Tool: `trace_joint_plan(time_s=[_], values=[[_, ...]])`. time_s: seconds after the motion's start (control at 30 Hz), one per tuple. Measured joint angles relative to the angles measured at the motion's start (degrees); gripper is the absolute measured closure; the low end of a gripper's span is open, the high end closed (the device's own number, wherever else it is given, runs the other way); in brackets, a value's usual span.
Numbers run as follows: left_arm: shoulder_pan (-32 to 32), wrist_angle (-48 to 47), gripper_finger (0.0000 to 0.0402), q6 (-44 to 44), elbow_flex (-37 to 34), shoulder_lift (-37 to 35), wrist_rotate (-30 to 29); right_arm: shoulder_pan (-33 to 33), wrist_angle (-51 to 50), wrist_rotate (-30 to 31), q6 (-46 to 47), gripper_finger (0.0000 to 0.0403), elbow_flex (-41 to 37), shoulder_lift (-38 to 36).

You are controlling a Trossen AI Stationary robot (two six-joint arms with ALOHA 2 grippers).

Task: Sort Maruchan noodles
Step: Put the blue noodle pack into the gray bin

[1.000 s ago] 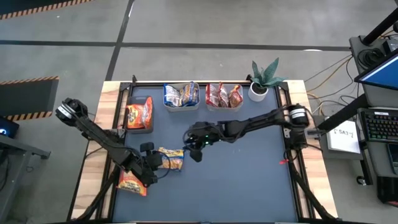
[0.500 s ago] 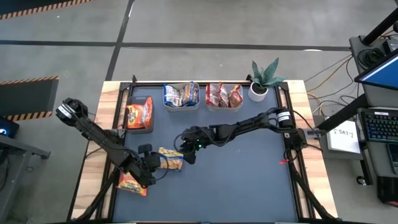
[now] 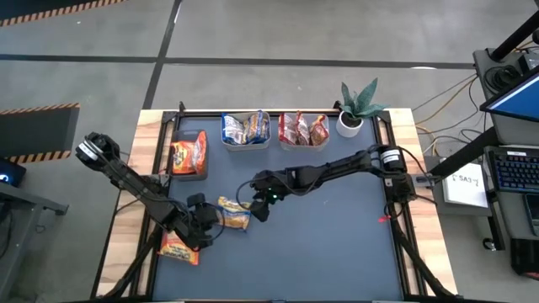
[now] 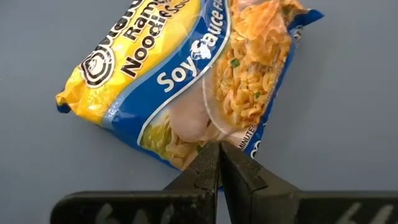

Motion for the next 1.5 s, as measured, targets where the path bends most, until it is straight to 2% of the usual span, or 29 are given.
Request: trace_joint_plan(time_s=[0.13,0.3,0.53,0.83,1.1,1.27,1.5], values=[[0.02,4.34,0.0402,0.00,-1.75,0.04,-1.69,0.37,-4.63,-0.23,1.15,0.0112,-0.05,-0.28],[0.04,6.11,0.0402,0.00,-2.10,0.07,-4.09,1.00,-7.69,-0.41,1.13,0.0089,-0.52,-0.39],[0.07,7.02,0.0402,0.15,-2.10,0.09,-7.39,1.26,-8.90,-2.35,1.63,0.0087,-2.65,-0.39],[0.07,8.92,0.0402,-0.07,-2.10,0.09,-7.70,1.68,-8.24,-3.69,4.78,0.0090,-6.35,-2.39],[0.07,9.32,0.0402,-0.39,-2.07,0.09,-8.64,1.79,8.41,-2.79,10.99,0.0090,-11.58,-2.35],[0.11,8.02,0.0402,-0.55,-2.07,0.09,-8.75,1.77,15.47,-2.08,13.28,0.0094,-14.41,-1.51],[0.11,6.40,0.0402,-1.23,-2.32,0.09,-12.72,1.66,19.13,1.55,13.56,0.0093,-16.90,-1.51]])
